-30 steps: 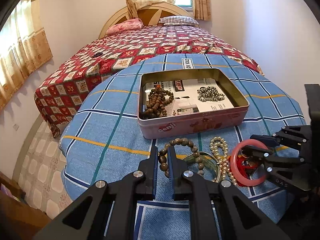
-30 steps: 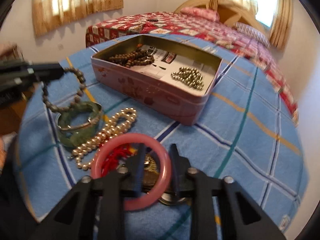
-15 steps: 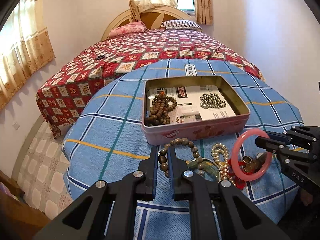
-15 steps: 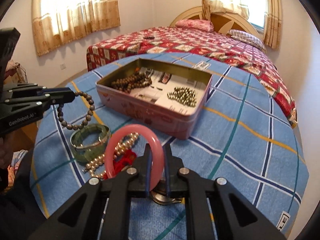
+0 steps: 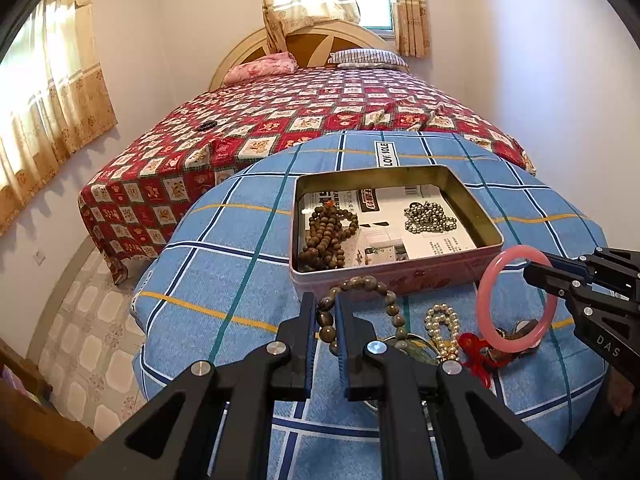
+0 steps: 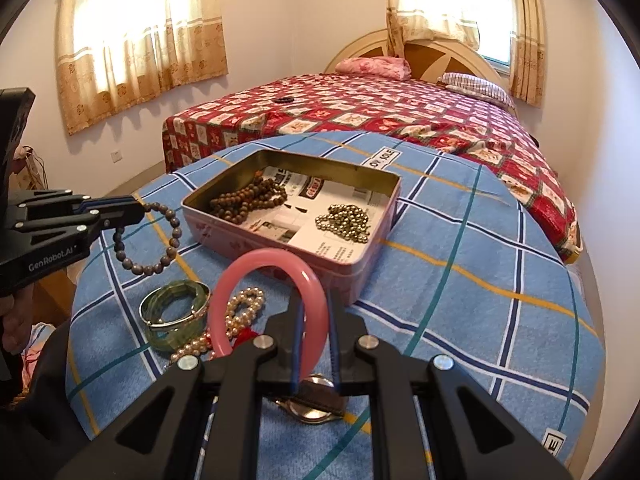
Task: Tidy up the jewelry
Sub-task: 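Lift the bead bracelet and pink bangle and carry both into the tin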
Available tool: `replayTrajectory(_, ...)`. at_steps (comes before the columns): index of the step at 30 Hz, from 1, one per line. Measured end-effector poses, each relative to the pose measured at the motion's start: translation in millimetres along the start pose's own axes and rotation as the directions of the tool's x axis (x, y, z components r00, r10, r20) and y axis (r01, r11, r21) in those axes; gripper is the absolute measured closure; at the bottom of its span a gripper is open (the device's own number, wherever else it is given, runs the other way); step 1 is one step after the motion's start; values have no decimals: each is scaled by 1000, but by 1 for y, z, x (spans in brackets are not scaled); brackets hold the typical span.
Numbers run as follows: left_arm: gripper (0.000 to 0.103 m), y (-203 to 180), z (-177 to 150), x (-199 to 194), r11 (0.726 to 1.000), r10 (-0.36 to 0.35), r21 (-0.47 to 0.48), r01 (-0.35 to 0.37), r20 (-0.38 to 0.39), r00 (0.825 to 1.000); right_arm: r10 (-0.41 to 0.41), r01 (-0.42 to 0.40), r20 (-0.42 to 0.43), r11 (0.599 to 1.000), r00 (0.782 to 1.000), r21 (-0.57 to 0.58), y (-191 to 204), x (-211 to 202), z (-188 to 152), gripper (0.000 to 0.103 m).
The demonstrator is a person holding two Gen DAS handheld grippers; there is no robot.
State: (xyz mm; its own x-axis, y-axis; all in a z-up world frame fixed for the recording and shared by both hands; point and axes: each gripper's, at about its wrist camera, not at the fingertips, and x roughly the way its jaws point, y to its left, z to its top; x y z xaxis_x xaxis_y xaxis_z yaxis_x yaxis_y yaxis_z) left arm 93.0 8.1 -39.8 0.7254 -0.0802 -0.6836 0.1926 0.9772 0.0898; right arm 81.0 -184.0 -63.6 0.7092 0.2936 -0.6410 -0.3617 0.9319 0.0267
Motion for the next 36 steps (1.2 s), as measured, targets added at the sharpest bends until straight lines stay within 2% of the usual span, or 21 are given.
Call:
replayTrajectory(17, 94, 1, 8, 4, 1000, -10, -9, 10, 6, 1000, -19, 19, 11, 1000, 1000, 3, -3, 0, 7, 90)
replayTrajectory(36, 94, 5, 44, 3, 1000, -8, 11, 8, 61, 998, -28, 30, 47, 999, 999, -31, -5, 1, 37, 90)
